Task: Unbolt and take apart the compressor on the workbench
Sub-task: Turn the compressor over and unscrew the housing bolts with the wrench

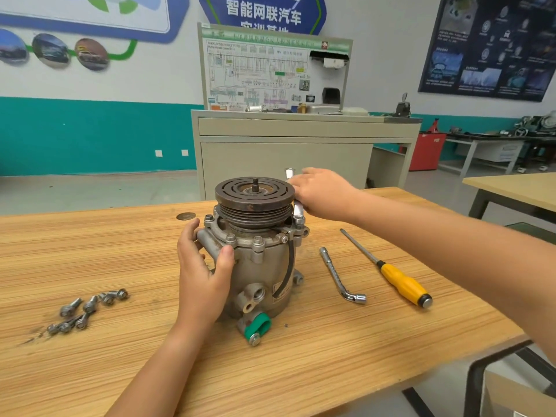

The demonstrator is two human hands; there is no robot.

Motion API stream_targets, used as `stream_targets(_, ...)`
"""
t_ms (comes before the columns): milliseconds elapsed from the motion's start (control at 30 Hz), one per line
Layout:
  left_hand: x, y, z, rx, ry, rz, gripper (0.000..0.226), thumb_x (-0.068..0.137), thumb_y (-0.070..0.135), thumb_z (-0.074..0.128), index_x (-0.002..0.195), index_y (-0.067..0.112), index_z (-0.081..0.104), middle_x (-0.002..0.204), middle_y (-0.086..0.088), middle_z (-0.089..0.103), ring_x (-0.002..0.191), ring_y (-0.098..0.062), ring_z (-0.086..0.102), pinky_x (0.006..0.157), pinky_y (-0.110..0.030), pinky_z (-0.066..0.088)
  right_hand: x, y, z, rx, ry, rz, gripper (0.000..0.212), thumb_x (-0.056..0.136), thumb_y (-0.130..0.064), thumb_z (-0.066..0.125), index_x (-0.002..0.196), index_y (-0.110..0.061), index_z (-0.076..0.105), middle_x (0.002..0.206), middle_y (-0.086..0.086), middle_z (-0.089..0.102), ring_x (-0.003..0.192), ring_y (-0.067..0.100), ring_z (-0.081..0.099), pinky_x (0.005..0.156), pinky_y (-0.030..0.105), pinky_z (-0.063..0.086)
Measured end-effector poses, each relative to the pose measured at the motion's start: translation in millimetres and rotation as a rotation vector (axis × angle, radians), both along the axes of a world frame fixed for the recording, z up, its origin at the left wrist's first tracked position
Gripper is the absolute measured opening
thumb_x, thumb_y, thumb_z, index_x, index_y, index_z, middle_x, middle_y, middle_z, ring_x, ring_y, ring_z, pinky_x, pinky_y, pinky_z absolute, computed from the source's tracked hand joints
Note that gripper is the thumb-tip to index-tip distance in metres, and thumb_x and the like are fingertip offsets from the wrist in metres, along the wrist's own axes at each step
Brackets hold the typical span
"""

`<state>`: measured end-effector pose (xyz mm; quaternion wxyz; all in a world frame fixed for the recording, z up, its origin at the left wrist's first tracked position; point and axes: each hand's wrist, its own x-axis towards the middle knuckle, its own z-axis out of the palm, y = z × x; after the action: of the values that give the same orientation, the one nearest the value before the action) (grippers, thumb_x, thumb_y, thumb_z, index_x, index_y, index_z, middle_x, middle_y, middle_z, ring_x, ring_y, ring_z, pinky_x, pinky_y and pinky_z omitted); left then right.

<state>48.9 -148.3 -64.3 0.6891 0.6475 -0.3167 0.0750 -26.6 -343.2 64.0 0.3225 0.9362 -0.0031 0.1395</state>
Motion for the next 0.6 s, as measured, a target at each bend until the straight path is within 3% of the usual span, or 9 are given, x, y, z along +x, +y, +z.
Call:
stream_targets(67,-0.2,0.0,1.0,-0.006,-0.001,-0.003,0.064,0.071,0.058,0.045,0.131,0.046,0.025,0.143,0.002,0.035,0.131,-0.018,0.039,0.104,-0.049,0.039,-11.7,-5.1,1.1,0.035,-0.068,-0.024,0.031,0.095,-0.005,0.038,0.123,-0.009,0.051,0.116,0.006,0.061,0.106,0.022,0.057,0.095,0.033,0.041)
stream_targets(133,-0.8,0.3,1.2,-0.007,-0.001,-0.005,0.062,0.072,0.058,0.045,0.129,0.048,0.024,0.143,0.001,0.034,0.131,-0.018,0.039,0.104,-0.049,0.039,-35.8,-3.0,4.2,0.241,-0.267,-0.047,0.031,0.099,-0.013,0.036,0.127,-0.007,0.047,0.094,0.01,0.065,0.085,0.027,0.061,0.072,0.04,0.048)
stream_targets(233,-1.0,0.8,0.6,-0.005,-0.001,0.001,0.063,0.072,0.059,0.045,0.131,0.047,0.024,0.143,0.001,0.034,0.13,-0.019,0.04,0.104,-0.05,0.039,-78.1,10.7,7.6,0.559,-0.49,-0.009,0.033,0.098,-0.017,0.038,0.129,-0.008,0.044,0.06,0.0,0.049,0.053,0.025,0.049,0.049,0.03,0.03)
stream_targets(300,-1.3,0.6,0.6,0.001,0.0,0.005,0.068,0.072,0.059,0.044,0.135,0.042,0.025,0.144,0.001,0.034,0.13,-0.02,0.04,0.104,-0.05,0.039,-102.7,21.0,6.0,0.536,-0.45,-0.063,0.03,0.097,-0.018,0.038,0.124,-0.01,0.047,0.052,-0.005,0.042,0.045,0.017,0.042,0.044,0.027,0.025)
stream_targets(400,-2.5,-0.2,1.7,0.003,-0.002,0.004,0.071,0.072,0.059,0.043,0.137,0.038,0.025,0.143,-0.001,0.033,0.13,-0.02,0.04,0.104,-0.05,0.039,-119.7,33.7,1.8,0.393,-0.238,-0.252,0.029,0.096,-0.022,0.032,0.122,-0.018,0.046,0.064,-0.001,0.051,0.056,0.016,0.047,0.046,0.027,0.031)
stream_targets(467,-3.3,0.0,2.3,0.004,0.002,0.003,0.07,0.071,0.06,0.043,0.135,0.038,0.025,0.143,-0.001,0.033,0.128,-0.021,0.041,0.103,-0.05,0.04,-119.5,41.3,0.8,0.34,-0.124,-0.329,0.03,0.096,-0.022,0.031,0.122,-0.021,0.045,0.065,-0.005,0.045,0.056,0.011,0.041,0.044,0.027,0.025)
stream_targets(600,-4.6,0.9,3.4,0.006,0.01,-0.005,0.071,0.07,0.061,0.043,0.136,0.038,0.025,0.144,-0.001,0.033,0.127,-0.02,0.042,0.102,-0.051,0.041,-106.8,55.6,-4.0,0.177,0.011,-0.395,0.028,0.094,-0.012,0.036,0.121,-0.015,0.043,0.057,-0.005,0.036,0.049,0.01,0.032,0.04,0.026,0.02)
